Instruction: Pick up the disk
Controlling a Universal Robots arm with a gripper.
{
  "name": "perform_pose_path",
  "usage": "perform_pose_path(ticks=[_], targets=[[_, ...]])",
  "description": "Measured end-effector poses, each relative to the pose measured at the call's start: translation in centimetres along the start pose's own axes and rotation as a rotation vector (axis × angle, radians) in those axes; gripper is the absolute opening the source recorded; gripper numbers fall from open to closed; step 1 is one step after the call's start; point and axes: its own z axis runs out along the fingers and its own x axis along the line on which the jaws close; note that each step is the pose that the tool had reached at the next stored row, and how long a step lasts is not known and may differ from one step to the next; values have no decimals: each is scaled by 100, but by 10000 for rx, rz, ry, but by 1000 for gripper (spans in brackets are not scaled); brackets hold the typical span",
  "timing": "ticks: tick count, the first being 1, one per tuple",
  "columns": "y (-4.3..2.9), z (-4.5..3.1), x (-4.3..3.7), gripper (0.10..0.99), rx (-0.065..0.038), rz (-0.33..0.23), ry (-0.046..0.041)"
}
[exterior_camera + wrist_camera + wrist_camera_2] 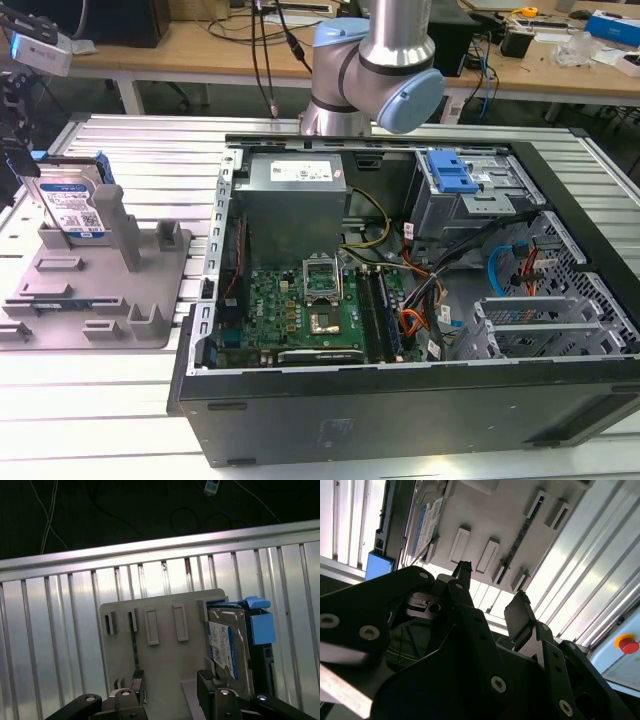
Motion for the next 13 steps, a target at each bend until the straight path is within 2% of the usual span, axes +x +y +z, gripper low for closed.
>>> perform_pose_path(ticks=[2,3,5,7,10,13], targets=[[5,-1,-42,541,1,0,9],[23,0,-153,541,4,-26,21],[36,-1,-242,541,5,-81,32],[57,-2,-398,541,13,-237,59],[69,-2,-495,541,20,-382,82],[90,-2,-656,541,30,-732,122]])
